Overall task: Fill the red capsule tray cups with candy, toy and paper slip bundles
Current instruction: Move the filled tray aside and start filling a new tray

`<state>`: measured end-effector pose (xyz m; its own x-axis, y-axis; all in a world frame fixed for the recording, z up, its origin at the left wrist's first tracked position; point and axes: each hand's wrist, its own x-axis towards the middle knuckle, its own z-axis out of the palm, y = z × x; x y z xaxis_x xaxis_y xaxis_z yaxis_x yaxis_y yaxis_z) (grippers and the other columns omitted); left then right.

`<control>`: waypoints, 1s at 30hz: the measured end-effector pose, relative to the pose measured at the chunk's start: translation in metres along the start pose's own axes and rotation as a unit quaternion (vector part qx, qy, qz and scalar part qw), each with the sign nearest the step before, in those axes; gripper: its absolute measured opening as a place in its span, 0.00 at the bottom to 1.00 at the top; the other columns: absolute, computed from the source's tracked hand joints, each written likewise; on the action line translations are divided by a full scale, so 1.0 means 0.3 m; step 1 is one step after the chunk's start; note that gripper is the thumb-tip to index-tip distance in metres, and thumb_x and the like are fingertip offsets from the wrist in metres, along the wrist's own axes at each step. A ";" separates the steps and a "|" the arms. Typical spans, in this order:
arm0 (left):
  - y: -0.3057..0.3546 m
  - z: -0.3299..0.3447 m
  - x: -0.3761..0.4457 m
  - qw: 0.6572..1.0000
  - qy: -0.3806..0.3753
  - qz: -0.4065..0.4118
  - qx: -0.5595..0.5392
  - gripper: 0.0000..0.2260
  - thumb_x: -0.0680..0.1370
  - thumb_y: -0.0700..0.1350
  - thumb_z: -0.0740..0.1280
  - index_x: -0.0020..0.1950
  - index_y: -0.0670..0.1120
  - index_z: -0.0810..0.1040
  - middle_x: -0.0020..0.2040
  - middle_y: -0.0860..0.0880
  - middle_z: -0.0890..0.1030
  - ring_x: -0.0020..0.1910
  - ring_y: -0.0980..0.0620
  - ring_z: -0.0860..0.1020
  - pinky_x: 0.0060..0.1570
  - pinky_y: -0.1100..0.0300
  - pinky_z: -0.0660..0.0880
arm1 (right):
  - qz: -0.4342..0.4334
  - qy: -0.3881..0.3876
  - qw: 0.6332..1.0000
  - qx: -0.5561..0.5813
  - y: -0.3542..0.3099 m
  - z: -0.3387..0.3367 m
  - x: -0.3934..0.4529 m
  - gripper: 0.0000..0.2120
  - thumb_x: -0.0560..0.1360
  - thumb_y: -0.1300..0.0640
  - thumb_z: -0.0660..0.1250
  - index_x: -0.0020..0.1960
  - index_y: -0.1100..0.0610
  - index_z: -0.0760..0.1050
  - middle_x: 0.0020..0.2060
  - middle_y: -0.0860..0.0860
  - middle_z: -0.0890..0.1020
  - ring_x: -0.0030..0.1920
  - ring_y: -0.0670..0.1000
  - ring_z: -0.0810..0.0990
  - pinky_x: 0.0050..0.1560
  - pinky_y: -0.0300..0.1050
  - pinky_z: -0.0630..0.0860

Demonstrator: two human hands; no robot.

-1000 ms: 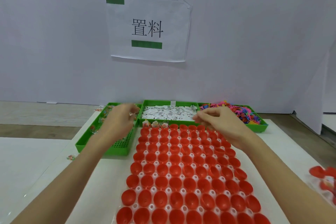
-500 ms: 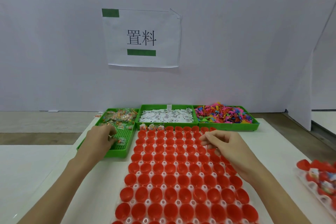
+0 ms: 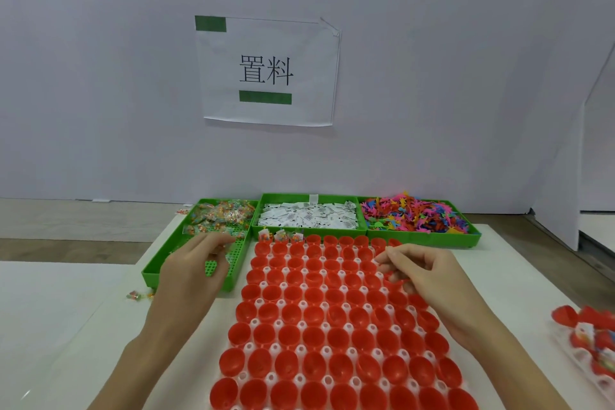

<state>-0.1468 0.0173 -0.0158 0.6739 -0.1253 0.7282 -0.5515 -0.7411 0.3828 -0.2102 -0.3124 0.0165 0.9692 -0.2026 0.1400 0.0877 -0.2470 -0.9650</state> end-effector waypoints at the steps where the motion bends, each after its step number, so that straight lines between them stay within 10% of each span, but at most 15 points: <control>1: 0.011 0.002 -0.006 1.000 0.004 0.009 -0.010 0.15 0.71 0.28 0.75 0.54 0.42 0.84 0.47 0.50 0.84 0.41 0.52 0.82 0.44 0.57 0.82 | 0.002 0.001 1.000 -0.001 0.001 0.001 0.001 0.13 0.81 0.56 0.67 0.43 0.50 0.87 0.41 0.50 0.88 0.38 0.44 0.83 0.35 0.30 0.75; 7: 0.063 0.023 -0.033 0.997 0.020 0.009 -0.074 0.15 0.72 0.32 0.76 0.55 0.46 0.84 0.48 0.58 0.82 0.44 0.61 0.80 0.48 0.74 0.74 | 0.007 -0.029 0.999 -0.027 0.013 0.027 -0.004 0.12 0.82 0.55 0.66 0.44 0.47 0.87 0.41 0.50 0.87 0.39 0.46 0.83 0.40 0.40 0.76; 17: 0.075 0.029 -0.044 0.990 -0.038 0.132 -0.017 0.13 0.81 0.46 0.64 0.59 0.43 0.84 0.52 0.52 0.84 0.51 0.54 0.82 0.52 0.58 0.79 | -0.105 -0.090 0.980 -0.145 -0.050 0.089 0.017 0.09 0.81 0.59 0.67 0.50 0.47 0.84 0.41 0.47 0.87 0.39 0.44 0.83 0.41 0.33 0.78; 30: 0.019 0.033 -0.038 0.979 -0.064 0.188 0.043 0.21 0.70 0.31 0.79 0.61 0.40 0.82 0.50 0.49 0.84 0.47 0.49 0.82 0.46 0.54 0.82 | -0.050 -0.060 0.877 -0.474 0.000 0.214 0.560 0.07 0.79 0.59 0.71 0.51 0.62 0.86 0.51 0.56 0.87 0.49 0.53 0.84 0.50 0.44 0.77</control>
<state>-0.1526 0.0080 -0.0276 0.4907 -0.4772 0.7291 -0.7328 -0.6786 0.0490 -0.0325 -0.2856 0.0258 0.9898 -0.0488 0.1339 -0.0028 -0.9460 -0.3243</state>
